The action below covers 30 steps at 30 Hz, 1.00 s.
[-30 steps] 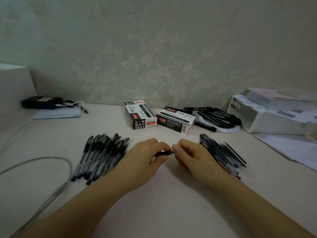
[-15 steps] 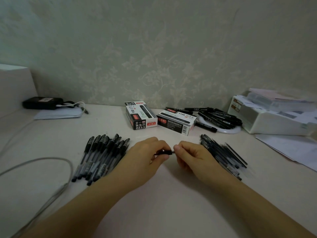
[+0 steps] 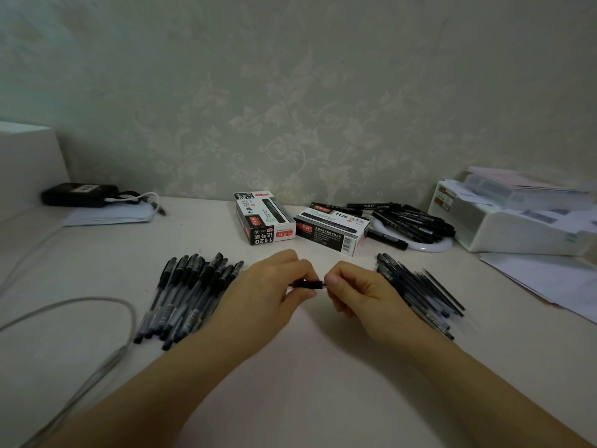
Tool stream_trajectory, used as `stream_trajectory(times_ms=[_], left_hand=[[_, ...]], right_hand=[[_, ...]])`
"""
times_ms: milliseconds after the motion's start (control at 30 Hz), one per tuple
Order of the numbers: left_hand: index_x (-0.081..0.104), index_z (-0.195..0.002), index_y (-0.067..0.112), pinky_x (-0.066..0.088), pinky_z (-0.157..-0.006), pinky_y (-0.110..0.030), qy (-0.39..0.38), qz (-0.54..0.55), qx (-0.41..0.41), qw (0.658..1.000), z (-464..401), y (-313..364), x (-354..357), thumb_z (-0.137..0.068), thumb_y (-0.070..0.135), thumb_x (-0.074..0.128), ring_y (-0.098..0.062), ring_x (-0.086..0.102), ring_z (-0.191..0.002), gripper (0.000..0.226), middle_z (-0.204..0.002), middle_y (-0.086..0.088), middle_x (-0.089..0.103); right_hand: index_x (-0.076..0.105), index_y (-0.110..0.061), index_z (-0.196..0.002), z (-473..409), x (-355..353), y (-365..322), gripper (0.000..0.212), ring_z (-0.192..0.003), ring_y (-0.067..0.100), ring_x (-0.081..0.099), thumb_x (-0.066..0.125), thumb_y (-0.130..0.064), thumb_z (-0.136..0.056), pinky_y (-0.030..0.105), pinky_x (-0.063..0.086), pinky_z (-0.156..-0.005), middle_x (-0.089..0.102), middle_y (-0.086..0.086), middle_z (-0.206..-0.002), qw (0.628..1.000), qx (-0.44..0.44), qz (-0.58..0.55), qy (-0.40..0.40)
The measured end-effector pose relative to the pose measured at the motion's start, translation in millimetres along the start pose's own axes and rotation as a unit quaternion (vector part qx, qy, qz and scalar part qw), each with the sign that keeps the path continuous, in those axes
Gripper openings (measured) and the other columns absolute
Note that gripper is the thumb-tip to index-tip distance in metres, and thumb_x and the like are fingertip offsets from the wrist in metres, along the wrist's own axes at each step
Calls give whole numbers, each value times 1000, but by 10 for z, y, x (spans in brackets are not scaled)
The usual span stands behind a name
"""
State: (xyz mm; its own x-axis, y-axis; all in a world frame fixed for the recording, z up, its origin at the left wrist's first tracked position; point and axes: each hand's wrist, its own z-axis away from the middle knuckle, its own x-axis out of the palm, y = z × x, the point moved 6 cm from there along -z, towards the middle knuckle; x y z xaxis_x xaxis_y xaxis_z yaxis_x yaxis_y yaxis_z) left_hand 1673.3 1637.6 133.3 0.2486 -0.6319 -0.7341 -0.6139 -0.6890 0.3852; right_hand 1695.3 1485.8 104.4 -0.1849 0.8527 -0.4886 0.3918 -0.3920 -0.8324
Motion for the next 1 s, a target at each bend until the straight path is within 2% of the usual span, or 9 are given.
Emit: stream_trajectory(times_ms=[67,167,233,300,367,500,567,733,1000], left_hand=[[66,-95,28,48,-67,-38,9,-8,3,1000,3,10,-19,-90,31,63,-8,52,-71,7,-86,11,53],[65,-95,27,48,-66,-34,21,-7,-7,1000,6,-5,-14,-90,31,63,-7,51,-69,6,-84,12,51],[65,-98,29,46,-67,-28,25,-17,-27,999,18,-61,11,-93,32,59,-3,49,-71,9,-84,14,51],[65,-102,29,46,-70,-27,32,-20,-51,998,29,-147,23,-95,33,55,-3,49,-74,13,-85,14,52],[65,-104,26,45,-72,-25,35,-25,-73,996,28,-231,29,-96,33,52,-5,51,-79,17,-87,13,54],[65,-104,27,43,-73,-22,18,-36,-93,995,33,-323,75,-96,34,52,-6,51,-81,17,-86,13,53],[65,-103,29,37,-67,-16,2,-43,-90,995,43,-323,106,-96,36,52,-4,48,-77,16,-81,14,50],[64,-104,33,36,-68,-18,-19,-49,-93,994,46,-326,129,-95,38,51,-3,46,-76,16,-82,15,51],[65,-106,33,43,-75,-24,-37,-41,-80,995,48,-278,118,-95,38,53,-5,49,-82,17,-88,12,55]], right_hand=[[59,-10,-81,1,15,4,30,-60,7,49,51,-31,-100,23,42,-60,56,-3,-65,1000,9,-19,3],[63,-17,-77,10,-25,3,38,-60,5,56,49,-46,-96,16,46,-60,63,-2,-66,999,8,-11,50],[67,-21,-80,9,-137,34,42,-66,3,60,43,-51,-96,17,48,-63,67,-2,-72,992,2,40,122],[69,-24,-88,-9,-254,67,30,-77,2,59,48,-43,-98,15,43,-67,66,-9,-85,973,-11,152,174],[70,-23,-106,-36,-288,112,18,-88,1,54,59,-33,-96,12,37,-75,62,-9,-105,950,-17,261,170],[65,-15,-125,-68,-201,262,38,-110,21,51,64,-36,-93,27,39,-94,58,1,-120,920,4,375,117],[67,-14,-121,-76,-174,269,33,-109,24,53,62,-33,-94,34,43,-96,60,2,-117,919,8,381,101],[70,-19,-102,-63,-198,218,10,-96,15,55,62,-21,-95,31,46,-88,58,-8,-98,931,-6,352,94],[64,-26,-99,-31,-53,21,8,-90,4,57,57,-23,-98,23,47,-77,64,-14,-94,972,-65,218,55]])
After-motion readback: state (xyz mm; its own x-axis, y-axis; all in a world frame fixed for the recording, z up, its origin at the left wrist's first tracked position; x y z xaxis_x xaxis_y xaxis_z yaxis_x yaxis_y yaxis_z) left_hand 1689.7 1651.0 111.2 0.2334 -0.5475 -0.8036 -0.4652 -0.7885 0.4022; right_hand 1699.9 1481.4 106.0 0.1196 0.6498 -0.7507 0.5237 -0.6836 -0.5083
